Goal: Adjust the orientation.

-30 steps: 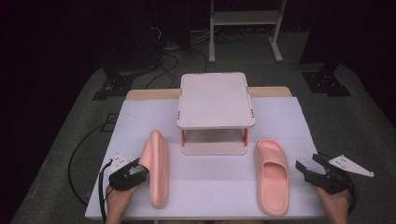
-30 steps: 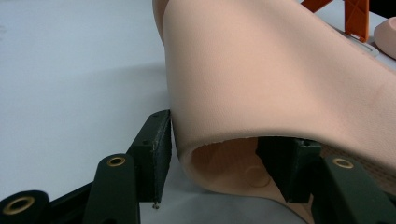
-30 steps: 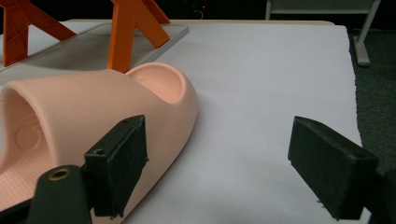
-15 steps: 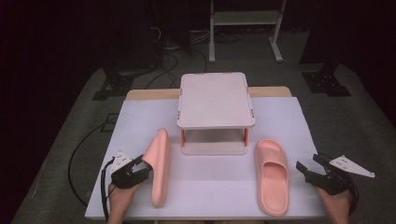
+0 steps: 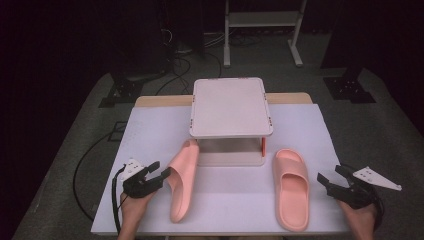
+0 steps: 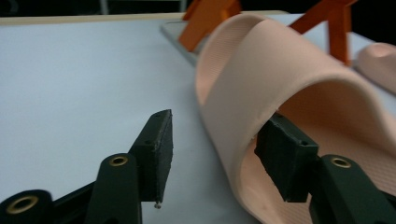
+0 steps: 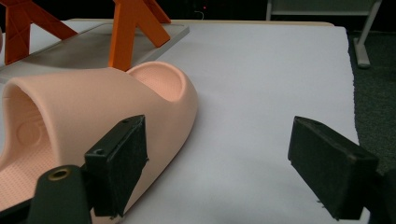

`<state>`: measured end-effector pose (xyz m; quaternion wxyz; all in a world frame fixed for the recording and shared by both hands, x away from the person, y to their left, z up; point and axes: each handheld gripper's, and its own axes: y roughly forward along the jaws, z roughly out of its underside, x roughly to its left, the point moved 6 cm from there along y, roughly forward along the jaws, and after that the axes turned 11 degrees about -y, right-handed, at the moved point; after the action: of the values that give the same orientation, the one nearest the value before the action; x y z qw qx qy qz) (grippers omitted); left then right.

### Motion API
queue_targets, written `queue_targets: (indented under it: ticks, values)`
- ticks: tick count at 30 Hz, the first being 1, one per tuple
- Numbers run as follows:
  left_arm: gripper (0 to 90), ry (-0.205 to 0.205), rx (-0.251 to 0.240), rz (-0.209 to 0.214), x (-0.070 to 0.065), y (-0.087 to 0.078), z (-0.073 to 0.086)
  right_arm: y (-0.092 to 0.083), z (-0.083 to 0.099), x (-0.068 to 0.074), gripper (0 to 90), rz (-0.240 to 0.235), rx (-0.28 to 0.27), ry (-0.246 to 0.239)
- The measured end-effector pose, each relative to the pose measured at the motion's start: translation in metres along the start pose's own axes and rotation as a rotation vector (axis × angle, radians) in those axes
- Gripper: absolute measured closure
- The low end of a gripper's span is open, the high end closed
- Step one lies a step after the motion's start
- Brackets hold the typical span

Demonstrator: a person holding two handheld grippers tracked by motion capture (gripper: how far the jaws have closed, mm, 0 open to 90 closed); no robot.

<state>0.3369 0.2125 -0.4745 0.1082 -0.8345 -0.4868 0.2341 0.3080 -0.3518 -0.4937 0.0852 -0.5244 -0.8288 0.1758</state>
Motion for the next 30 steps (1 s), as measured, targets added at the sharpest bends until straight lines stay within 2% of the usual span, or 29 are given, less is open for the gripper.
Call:
queue_targets:
  ticks: [2,4,9,15,22,30]
  values:
    - [48.7,-0.026,-0.018,0.004,0.000,0.002,0.000,-0.001,0.000,0.000,19.1,0.000,-0.001,0.002]
    - [47.2,-0.042,-0.007,0.027,0.001,0.004,0.003,-0.001,0.000,-0.001,19.1,-0.002,-0.004,-0.001]
    - [46.0,-0.063,0.012,0.051,0.001,0.009,0.008,-0.002,0.001,-0.002,19.1,-0.004,-0.004,0.006]
    - [45.8,-0.065,0.034,0.082,-0.004,0.014,0.013,-0.006,0.000,-0.001,19.1,-0.011,-0.021,0.008]
    - [47.0,-0.043,0.055,0.117,-0.014,0.019,0.016,-0.006,0.000,-0.001,19.1,-0.024,-0.021,0.009]
    - [48.3,-0.034,0.061,0.118,-0.022,0.023,0.019,-0.005,0.000,0.004,19.1,-0.051,-0.025,0.002]
